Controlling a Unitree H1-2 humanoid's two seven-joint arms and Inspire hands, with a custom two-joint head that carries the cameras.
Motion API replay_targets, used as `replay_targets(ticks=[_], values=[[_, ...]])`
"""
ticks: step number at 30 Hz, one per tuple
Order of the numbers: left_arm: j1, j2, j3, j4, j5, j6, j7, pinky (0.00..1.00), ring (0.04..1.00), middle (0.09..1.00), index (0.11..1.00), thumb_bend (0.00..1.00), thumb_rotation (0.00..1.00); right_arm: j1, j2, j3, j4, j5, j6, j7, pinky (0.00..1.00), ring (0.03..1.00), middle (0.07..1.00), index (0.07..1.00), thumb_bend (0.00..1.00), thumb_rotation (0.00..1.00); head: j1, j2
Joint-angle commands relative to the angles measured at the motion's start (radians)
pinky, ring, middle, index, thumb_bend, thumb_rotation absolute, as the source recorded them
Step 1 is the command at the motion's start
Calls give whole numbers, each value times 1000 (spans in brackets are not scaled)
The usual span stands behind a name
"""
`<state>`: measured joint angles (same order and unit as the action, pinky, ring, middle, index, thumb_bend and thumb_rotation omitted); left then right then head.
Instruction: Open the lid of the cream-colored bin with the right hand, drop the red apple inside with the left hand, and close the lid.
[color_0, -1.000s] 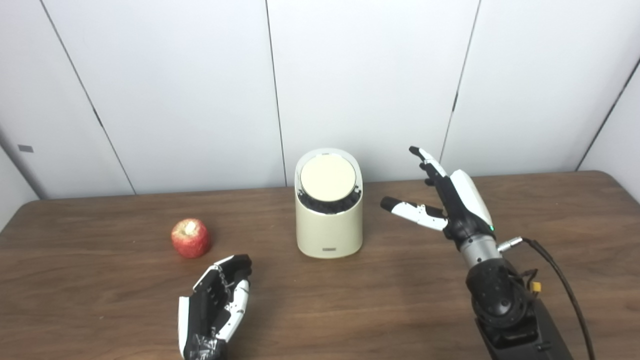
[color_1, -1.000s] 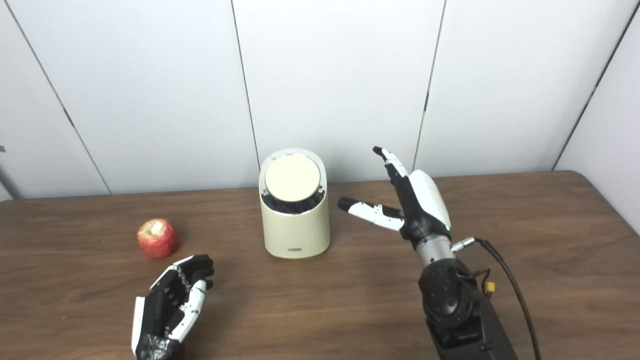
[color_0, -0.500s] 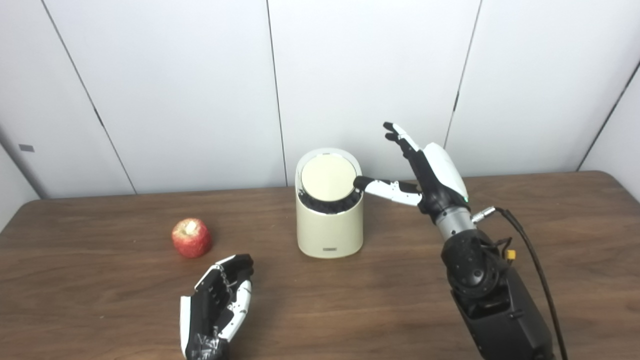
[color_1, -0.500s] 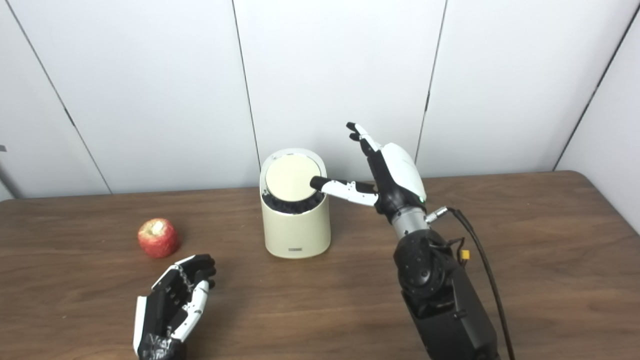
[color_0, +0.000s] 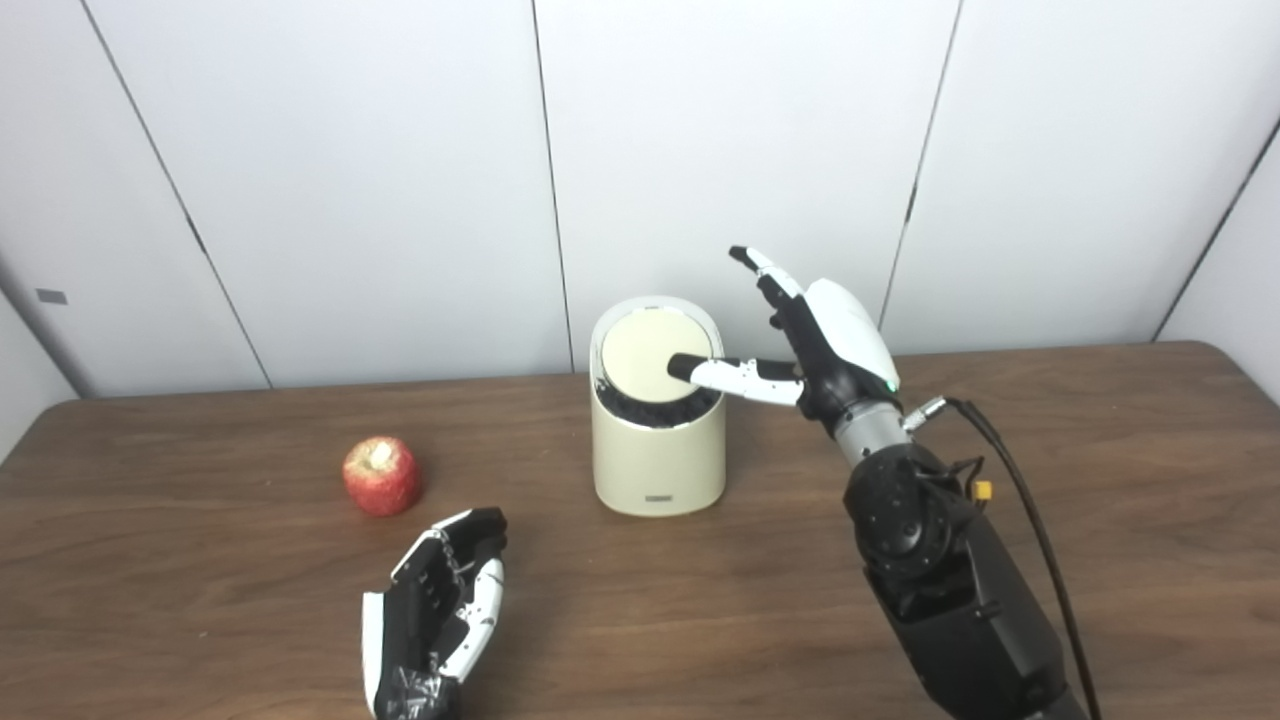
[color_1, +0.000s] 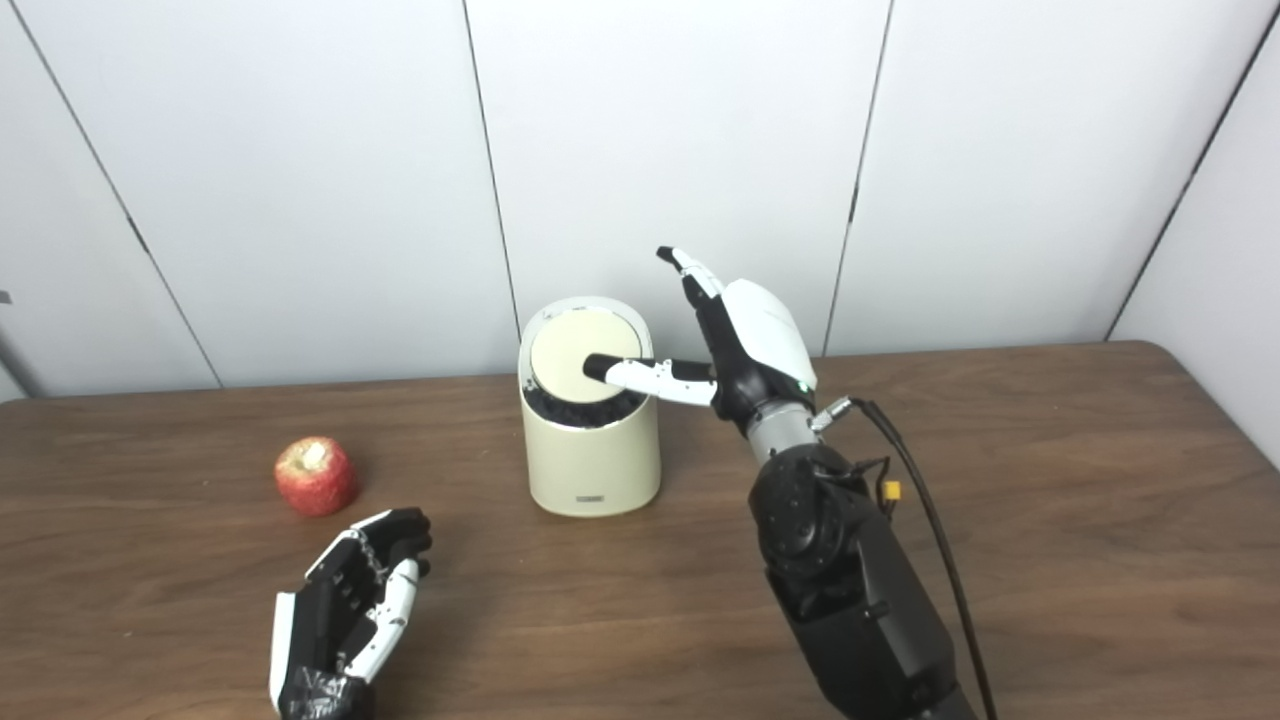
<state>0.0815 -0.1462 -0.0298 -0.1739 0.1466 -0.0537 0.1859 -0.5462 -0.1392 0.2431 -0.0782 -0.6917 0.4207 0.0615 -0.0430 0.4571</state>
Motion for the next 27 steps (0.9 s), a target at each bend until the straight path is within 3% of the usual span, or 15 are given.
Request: replay_targets(ticks=[1, 5, 12, 21, 27], values=[[-32, -14, -8, -6, 0, -35, 0, 633, 683, 679, 650, 222, 203, -70, 10, 1, 2, -14, -25, -26, 740, 870, 924, 914, 908, 690, 0, 0], [-31, -19, -11, -6, 2, -33, 2, 633, 686, 680, 651, 215, 177, -89, 22, 10, 42, -34, 0, -23, 792, 896, 932, 920, 906, 682, 5, 0], [-24, -27, -27, -11, 27, -37, 13, 635, 686, 681, 652, 221, 242, -137, 22, 38, 167, -84, -18, -68, 877, 925, 929, 912, 889, 665, 18, 2], [-14, -33, -36, -22, 29, -30, 16, 637, 688, 684, 655, 227, 265, -182, 10, 42, 264, -73, -27, -86, 898, 936, 937, 917, 847, 627, 26, -1], [-11, -30, -36, -21, 31, -35, 18, 648, 693, 689, 658, 219, 248, -182, -5, 49, 288, -78, -36, -92, 865, 914, 926, 907, 738, 581, 21, 1]])
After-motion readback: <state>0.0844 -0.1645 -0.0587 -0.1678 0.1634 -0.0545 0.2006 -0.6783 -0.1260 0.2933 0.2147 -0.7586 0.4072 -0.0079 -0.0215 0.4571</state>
